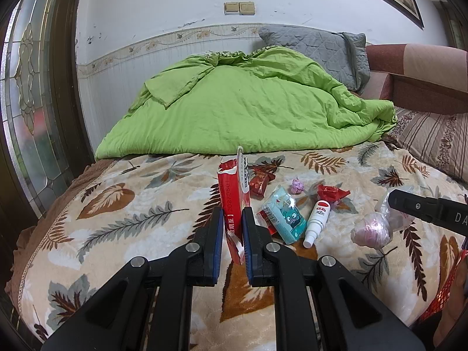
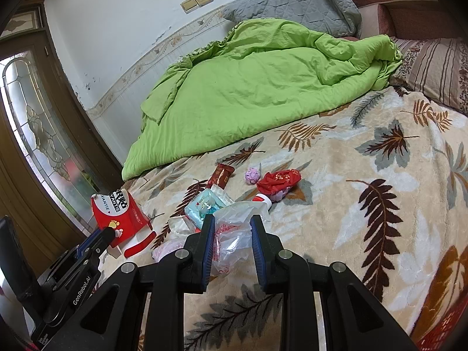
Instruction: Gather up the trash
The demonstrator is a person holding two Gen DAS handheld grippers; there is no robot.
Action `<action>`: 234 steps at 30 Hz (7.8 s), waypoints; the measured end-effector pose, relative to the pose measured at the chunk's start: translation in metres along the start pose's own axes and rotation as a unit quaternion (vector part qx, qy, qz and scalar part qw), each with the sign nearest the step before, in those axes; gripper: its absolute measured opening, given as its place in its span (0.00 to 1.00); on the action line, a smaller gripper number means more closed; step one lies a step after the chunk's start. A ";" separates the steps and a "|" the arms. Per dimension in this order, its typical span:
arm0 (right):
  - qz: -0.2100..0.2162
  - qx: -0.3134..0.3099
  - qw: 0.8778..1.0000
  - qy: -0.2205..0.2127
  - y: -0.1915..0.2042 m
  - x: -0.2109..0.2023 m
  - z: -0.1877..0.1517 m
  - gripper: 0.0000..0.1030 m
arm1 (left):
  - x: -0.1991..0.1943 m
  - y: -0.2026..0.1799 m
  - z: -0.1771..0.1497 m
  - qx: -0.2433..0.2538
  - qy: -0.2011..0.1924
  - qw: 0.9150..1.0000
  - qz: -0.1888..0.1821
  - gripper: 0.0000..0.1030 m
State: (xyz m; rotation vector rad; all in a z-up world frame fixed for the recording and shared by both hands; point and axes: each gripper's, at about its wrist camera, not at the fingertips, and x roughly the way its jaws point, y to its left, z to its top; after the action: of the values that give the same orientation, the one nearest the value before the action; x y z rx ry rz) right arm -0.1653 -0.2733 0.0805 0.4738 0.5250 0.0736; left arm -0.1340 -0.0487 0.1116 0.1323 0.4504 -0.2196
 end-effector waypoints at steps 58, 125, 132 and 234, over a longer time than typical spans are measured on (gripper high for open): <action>-0.186 0.100 0.973 -0.097 -0.143 -0.270 -0.035 0.25 | -0.112 -0.183 -0.002 0.095 0.025 0.933 -0.346 0.12; -0.088 -0.013 0.994 0.060 -0.038 -0.085 -0.005 0.59 | 0.155 0.043 -0.002 -0.168 0.199 0.954 -0.150 0.45; -0.088 0.003 0.994 0.068 -0.049 -0.071 -0.007 0.59 | 0.165 0.007 -0.002 -0.128 0.209 0.944 -0.219 0.40; -0.149 -0.269 0.940 0.147 0.071 0.108 -0.028 0.31 | 0.023 -0.022 -0.006 -0.085 0.057 0.994 -0.048 0.40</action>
State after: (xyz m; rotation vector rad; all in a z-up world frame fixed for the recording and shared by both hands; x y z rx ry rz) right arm -0.0822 -0.1781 0.0417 -0.1599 0.8341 -0.0046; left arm -0.1212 -0.0737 0.0945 -0.0440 0.5870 -0.2690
